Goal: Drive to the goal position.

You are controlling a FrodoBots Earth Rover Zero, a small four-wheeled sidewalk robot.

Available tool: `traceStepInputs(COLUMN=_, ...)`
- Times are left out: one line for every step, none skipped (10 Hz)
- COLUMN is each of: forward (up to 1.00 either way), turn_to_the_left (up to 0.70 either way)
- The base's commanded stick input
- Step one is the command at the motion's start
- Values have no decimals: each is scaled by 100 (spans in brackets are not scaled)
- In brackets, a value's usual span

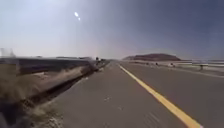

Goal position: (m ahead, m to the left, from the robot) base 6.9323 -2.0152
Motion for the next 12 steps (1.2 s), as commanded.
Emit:
traceStepInputs(forward=50, turn_to_the_left=0)
traceStepInputs(forward=50, turn_to_the_left=0)
traceStepInputs(forward=50, turn_to_the_left=0)
traceStepInputs(forward=50, turn_to_the_left=0)
traceStepInputs(forward=50, turn_to_the_left=0)
traceStepInputs(forward=50, turn_to_the_left=0)
traceStepInputs(forward=50, turn_to_the_left=0)
traceStepInputs(forward=50, turn_to_the_left=0)
traceStepInputs(forward=50, turn_to_the_left=0)
traceStepInputs(forward=50, turn_to_the_left=0)
traceStepInputs(forward=50, turn_to_the_left=0)
traceStepInputs(forward=50, turn_to_the_left=0)
